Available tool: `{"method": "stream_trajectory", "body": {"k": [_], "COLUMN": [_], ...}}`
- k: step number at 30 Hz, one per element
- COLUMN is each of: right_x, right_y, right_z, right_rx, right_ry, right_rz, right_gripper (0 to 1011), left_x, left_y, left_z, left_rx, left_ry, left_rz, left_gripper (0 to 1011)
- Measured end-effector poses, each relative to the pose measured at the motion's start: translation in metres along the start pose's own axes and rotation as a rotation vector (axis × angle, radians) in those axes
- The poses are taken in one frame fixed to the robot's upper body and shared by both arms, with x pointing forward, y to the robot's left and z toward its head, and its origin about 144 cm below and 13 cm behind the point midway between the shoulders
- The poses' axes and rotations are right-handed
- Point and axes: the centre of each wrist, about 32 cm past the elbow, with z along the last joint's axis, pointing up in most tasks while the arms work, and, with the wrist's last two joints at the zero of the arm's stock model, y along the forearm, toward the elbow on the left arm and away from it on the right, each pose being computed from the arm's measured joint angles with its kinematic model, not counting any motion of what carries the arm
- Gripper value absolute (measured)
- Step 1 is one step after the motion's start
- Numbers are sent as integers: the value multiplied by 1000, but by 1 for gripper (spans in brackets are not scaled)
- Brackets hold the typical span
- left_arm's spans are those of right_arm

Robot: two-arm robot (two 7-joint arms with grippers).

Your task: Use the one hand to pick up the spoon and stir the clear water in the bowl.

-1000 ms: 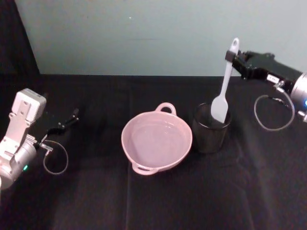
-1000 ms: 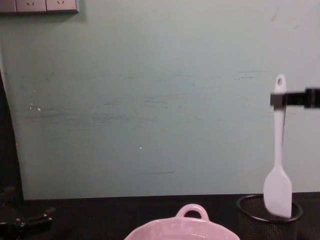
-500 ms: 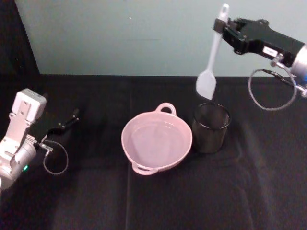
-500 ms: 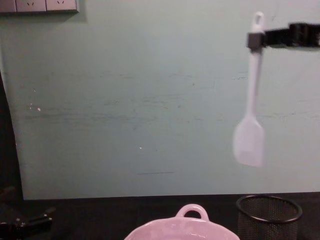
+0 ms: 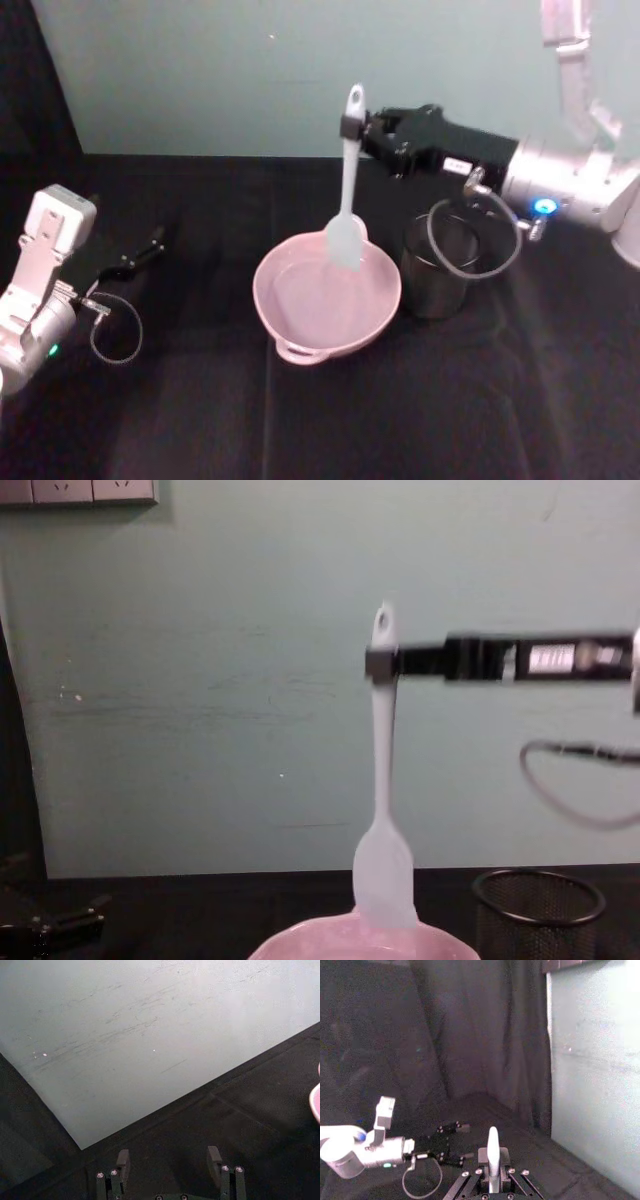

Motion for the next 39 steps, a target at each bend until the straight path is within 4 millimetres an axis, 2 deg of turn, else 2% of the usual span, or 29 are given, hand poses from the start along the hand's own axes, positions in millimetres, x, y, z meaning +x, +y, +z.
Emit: {"method": "stream_trajectory", "body": {"k": [6,12,19,25,31,39], "right_x": [9,8,2,1,3,5], "right_y": [5,8,21,40,63,73], "right_z": [-35,-58,-70,-78,-87,-93], "right_rx": [-13,-21,-13,5,39,57], "right_ry": [31,72,97,99,54,-20], "right_rz": [20,48,78,77,6,-107], "right_gripper": [123,123,123,123,123,123], "left_x": [0,0,0,0,0,0], "left_y": [0,0,0,0,0,0], "left_z": [0,0,0,0,0,0], "left_rx": [0,0,0,0,0,0], "left_ry": [0,0,0,0,0,0], "left_rz": [0,0,0,0,0,0], "left_gripper": [1011,1011,1011,1011,1011,1011]}}
